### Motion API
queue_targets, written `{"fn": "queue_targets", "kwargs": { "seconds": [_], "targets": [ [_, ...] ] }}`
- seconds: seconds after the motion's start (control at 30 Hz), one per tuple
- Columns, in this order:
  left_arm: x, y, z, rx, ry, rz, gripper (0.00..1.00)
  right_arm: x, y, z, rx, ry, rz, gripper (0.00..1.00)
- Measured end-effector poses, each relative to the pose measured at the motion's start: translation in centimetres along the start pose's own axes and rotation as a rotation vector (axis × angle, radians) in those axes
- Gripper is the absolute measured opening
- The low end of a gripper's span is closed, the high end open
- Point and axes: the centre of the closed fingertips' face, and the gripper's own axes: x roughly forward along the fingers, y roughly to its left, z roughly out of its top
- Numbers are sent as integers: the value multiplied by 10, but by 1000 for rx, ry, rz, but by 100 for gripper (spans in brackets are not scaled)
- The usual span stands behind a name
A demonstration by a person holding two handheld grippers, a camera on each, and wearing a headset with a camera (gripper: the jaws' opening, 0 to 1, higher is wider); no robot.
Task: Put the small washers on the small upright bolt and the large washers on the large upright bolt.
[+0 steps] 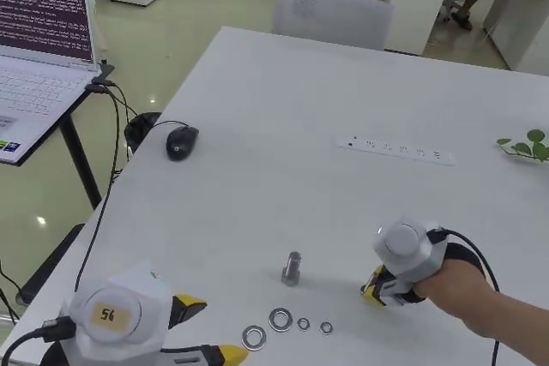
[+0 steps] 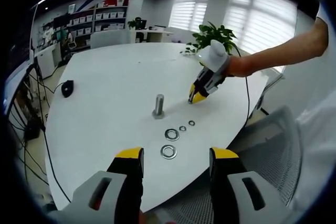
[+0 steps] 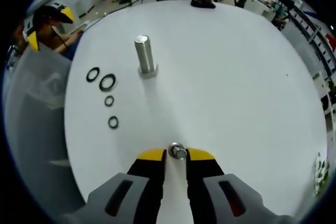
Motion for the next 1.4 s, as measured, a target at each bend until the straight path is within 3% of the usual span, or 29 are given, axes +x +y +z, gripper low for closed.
{"fn": "queue_targets", "kwargs": {
  "seconds": [0.2,0.43,0.6,0.77,0.9,1.03,1.4],
  "targets": [
    [2,-3,0,1,0,-4,49,-17,-8,-1,19,-47,-49,19],
    [4,-5,0,9,2,-14,49,-24,-12,-36,95,-21,-70,20],
    [5,-5,2,12,-1,-16,49,-25,2,-58,125,4,-50,20],
    [6,-5,2,16,1,-19,49,-22,18,-62,128,9,-29,20],
    [6,-6,2,17,2,-20,49,-15,38,-55,98,1,21,19],
    [6,-6,2,17,2,-21,49,-7,55,-45,16,14,49,19],
    [5,-7,1,15,2,-16,49,10,73,2,-57,-30,89,18]
  ]
}}
